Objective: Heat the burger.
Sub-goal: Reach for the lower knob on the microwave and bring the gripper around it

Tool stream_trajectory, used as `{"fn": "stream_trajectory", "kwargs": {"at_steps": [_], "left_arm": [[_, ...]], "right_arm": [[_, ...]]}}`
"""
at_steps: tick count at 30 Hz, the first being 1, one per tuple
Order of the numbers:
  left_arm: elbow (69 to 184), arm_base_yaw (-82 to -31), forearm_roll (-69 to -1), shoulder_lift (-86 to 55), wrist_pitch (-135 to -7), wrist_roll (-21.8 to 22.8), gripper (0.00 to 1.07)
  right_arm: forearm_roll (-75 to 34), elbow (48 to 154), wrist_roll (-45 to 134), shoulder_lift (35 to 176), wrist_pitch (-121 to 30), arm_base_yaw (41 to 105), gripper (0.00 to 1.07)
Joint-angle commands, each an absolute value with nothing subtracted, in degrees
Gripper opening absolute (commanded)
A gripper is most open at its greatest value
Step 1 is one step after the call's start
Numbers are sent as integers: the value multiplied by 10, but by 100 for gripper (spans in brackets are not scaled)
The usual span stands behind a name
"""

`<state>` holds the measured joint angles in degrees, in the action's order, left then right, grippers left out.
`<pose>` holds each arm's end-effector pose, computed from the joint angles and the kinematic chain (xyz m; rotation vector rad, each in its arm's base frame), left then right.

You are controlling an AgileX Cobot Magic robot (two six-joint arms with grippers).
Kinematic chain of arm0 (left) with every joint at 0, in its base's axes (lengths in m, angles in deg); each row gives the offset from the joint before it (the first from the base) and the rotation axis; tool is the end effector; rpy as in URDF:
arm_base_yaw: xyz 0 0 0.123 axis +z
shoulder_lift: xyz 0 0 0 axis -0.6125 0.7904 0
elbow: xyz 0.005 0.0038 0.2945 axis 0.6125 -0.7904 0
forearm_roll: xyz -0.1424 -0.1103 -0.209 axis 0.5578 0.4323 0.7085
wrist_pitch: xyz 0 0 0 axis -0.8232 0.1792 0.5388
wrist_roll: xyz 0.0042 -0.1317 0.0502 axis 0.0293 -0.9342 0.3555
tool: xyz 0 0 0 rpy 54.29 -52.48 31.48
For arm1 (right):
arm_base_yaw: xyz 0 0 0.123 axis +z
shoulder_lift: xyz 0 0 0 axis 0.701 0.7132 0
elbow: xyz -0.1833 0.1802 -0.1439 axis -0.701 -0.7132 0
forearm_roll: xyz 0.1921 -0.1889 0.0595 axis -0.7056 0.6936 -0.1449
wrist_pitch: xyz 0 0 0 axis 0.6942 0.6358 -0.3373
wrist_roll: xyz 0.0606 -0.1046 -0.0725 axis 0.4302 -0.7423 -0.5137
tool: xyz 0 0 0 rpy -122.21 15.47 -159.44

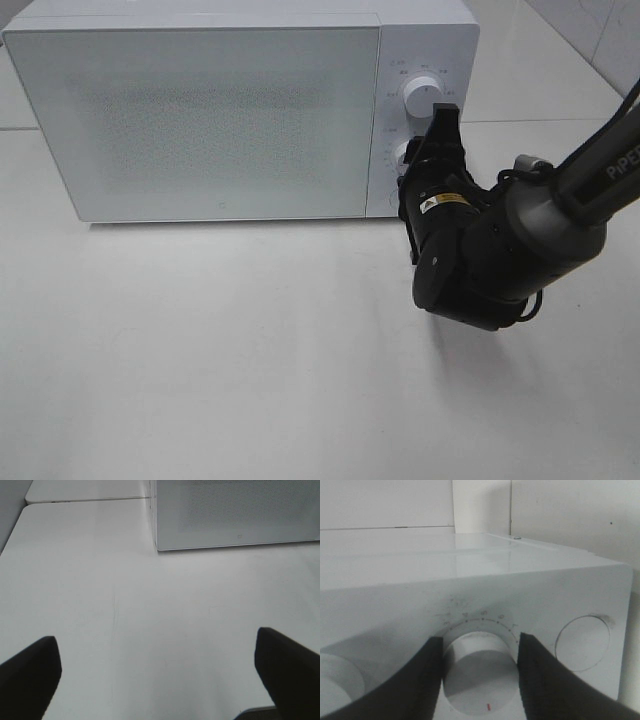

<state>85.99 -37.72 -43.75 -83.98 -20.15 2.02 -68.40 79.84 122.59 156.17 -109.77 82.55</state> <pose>0.0468 -0.0131 0.2711 0.1006 2.0352 -0.0672 0.3742 0.1687 0.0938 1.3542 1.2084 1.0770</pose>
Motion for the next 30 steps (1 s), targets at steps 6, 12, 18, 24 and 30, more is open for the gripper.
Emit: {"fn": "stream_trajectory", "kwargs": {"at_steps": [6, 12, 18, 24, 30], "left_arm": [[859, -378, -438, -851, -208, 17, 98], [859, -378, -438, -851, -208, 17, 98], [859, -378, -438, -851, -208, 17, 98], [859, -378, -438, -851, -208, 17, 98], [859, -378, -438, -851, -208, 17, 98]], "right_arm": [[-641, 806, 1313, 1561, -1085, 825, 1], [-639, 806, 1374, 1561, -1085, 825, 2], [-639, 806, 1334, 1561, -1098, 825, 2], [-644, 806, 1316, 1561, -1098, 825, 3], [-652, 806, 1290, 1561, -1124, 825, 8]]}}
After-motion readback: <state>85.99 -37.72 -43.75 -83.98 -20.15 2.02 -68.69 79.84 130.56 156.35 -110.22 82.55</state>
